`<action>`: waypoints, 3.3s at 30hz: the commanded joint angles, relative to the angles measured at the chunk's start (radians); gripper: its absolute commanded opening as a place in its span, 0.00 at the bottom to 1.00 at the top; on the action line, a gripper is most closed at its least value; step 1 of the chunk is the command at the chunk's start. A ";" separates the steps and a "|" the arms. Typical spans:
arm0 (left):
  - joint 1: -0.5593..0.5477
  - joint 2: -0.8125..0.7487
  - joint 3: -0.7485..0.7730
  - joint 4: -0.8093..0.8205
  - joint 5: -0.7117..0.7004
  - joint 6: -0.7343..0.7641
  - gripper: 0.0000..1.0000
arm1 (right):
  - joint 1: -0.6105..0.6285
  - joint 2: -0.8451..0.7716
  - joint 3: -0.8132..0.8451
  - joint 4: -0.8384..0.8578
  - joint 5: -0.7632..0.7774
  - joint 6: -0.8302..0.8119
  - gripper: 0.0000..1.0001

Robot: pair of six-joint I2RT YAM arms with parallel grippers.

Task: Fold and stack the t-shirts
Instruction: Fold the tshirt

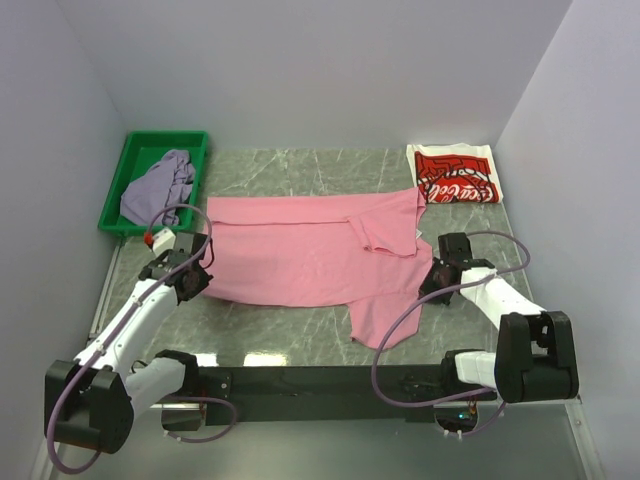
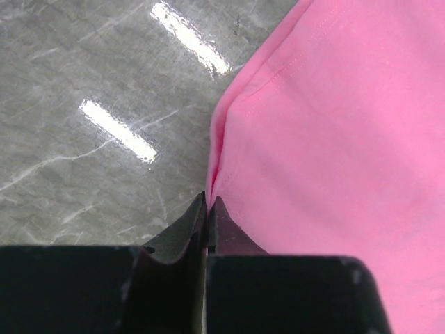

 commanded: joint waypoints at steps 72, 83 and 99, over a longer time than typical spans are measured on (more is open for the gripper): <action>0.166 0.703 0.597 0.268 0.053 0.212 0.50 | -0.070 0.376 0.668 -0.049 0.051 -0.113 0.41; 0.028 0.422 0.584 0.202 0.064 0.267 0.99 | -0.001 0.143 0.314 0.032 -0.120 -0.034 0.56; 0.013 0.024 0.142 0.334 0.084 0.338 0.99 | 0.117 0.153 0.063 0.208 -0.210 0.140 0.55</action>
